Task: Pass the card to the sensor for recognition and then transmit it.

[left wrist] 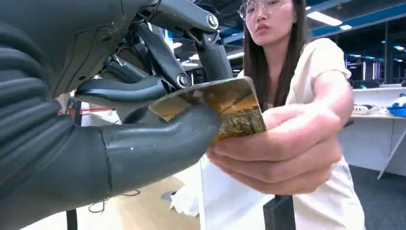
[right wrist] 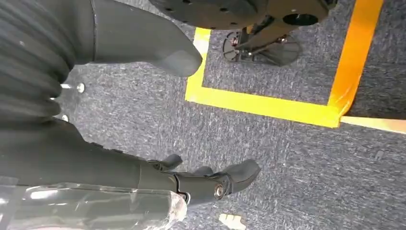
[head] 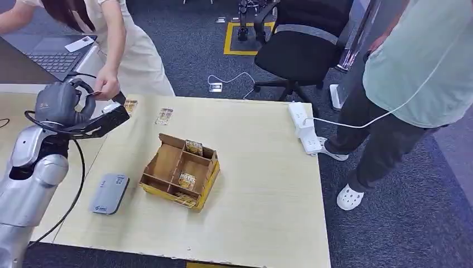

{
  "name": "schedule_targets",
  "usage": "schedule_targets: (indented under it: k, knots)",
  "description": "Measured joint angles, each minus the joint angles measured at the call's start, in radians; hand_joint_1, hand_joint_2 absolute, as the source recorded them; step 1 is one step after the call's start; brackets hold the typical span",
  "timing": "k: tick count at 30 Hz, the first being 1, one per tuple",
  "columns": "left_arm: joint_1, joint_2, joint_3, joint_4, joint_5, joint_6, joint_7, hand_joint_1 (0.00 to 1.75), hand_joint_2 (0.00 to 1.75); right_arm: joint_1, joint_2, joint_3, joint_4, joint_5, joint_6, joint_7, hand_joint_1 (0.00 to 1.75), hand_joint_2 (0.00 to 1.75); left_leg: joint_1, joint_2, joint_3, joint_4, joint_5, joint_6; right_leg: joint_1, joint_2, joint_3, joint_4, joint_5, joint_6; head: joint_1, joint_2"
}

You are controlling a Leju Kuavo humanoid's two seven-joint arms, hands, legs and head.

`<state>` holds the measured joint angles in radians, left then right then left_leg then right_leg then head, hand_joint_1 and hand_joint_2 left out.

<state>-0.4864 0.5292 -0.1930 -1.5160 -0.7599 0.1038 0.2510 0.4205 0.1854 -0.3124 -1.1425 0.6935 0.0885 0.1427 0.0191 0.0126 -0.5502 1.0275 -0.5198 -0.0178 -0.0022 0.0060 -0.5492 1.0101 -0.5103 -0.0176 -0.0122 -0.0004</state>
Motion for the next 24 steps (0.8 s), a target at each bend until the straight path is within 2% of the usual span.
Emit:
schedule_targets:
  k: [8, 11, 18, 21, 24]
  knots:
    - [-0.006, -0.005, -0.014, 0.005, 0.014, -0.001, 0.002, 0.00, 1.75, -0.002, 0.019, -0.032, -0.010, 0.029, 0.020, -0.010, 0.00, 1.75, 0.000, 0.000, 0.000, 0.000, 0.000, 0.000, 0.000, -0.001, 0.001, 0.000, 0.000, 0.000, 0.000, 0.000]
    - [0.005, 0.011, -0.014, 0.005, -0.010, 0.001, 0.020, 0.00, 1.75, 0.001, 0.028, -0.046, -0.022, 0.043, 0.032, -0.010, 0.00, 1.75, 0.000, 0.000, 0.000, 0.000, 0.000, 0.000, 0.000, -0.001, 0.002, 0.000, 0.000, 0.000, 0.000, 0.000]
    - [0.069, 0.041, 0.008, 0.029, -0.056, 0.015, 0.037, 0.00, 1.75, 0.004, 0.048, -0.076, -0.039, 0.069, 0.056, -0.010, 0.00, 1.75, 0.000, -0.002, 0.000, 0.000, 0.000, 0.000, 0.000, -0.002, 0.001, 0.000, 0.000, 0.000, 0.000, 0.000]
    - [0.103, 0.058, 0.023, 0.048, -0.116, 0.026, 0.068, 0.00, 1.75, 0.003, 0.055, -0.087, -0.043, 0.078, 0.061, -0.014, 0.00, 1.75, 0.000, 0.001, 0.000, -0.001, 0.000, 0.000, 0.000, 0.000, 0.002, 0.000, 0.000, 0.000, 0.000, 0.000]
    - [0.142, 0.069, 0.052, 0.081, -0.155, 0.044, 0.063, 0.00, 1.75, 0.004, 0.062, -0.102, -0.045, 0.088, 0.071, -0.023, 0.00, 1.75, 0.000, 0.000, 0.000, -0.001, 0.000, 0.000, 0.000, 0.000, 0.001, 0.000, 0.000, 0.000, 0.000, 0.000]
